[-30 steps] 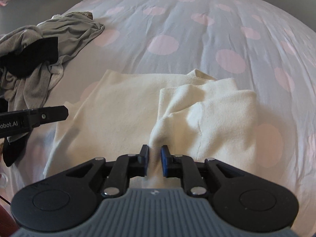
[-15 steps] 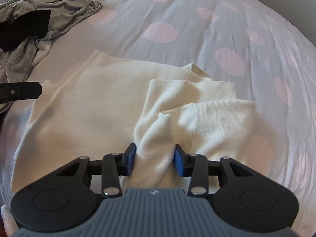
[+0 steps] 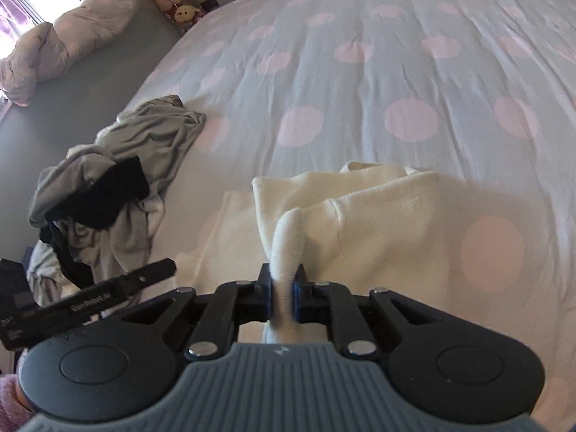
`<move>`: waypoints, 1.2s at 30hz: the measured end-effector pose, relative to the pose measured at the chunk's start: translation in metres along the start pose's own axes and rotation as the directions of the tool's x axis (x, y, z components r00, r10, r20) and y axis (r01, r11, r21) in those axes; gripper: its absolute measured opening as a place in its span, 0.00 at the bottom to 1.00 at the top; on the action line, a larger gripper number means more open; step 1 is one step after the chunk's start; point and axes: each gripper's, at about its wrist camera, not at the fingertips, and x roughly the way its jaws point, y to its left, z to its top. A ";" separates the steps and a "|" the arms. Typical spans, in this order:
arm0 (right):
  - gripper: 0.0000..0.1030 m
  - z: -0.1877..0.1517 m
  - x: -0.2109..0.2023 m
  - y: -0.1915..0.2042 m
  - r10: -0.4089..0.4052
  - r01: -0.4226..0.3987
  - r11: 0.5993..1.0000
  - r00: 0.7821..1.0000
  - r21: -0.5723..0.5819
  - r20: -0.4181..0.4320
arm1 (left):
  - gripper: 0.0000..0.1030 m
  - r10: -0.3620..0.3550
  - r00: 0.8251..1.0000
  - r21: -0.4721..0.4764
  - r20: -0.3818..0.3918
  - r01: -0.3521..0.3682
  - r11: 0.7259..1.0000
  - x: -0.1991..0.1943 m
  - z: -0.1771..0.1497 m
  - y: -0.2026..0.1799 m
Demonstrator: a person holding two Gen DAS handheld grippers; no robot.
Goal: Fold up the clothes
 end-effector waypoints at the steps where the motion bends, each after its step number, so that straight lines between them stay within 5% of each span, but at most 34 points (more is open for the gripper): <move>1: 0.12 0.000 0.001 0.003 0.012 -0.012 1.000 1.000 0.007 0.000 | 0.44 0.001 1.000 -0.005 -0.003 -0.001 1.000 -0.001 0.001 0.002; 18: 0.12 -0.007 0.082 0.067 0.117 -0.118 0.993 0.990 -0.012 -0.074 | 0.38 0.071 0.997 -0.052 -0.028 -0.072 0.996 0.000 0.004 0.027; 32: 0.13 -0.031 0.128 0.070 0.104 -0.113 0.988 0.990 -0.101 -0.097 | 0.36 0.096 0.994 -0.083 -0.046 -0.100 0.992 0.004 0.003 0.036; 36: 0.29 -0.029 0.121 0.069 0.154 -0.163 0.982 0.984 -0.097 -0.092 | 0.36 0.102 0.994 -0.106 -0.028 -0.104 0.989 -0.001 0.004 0.038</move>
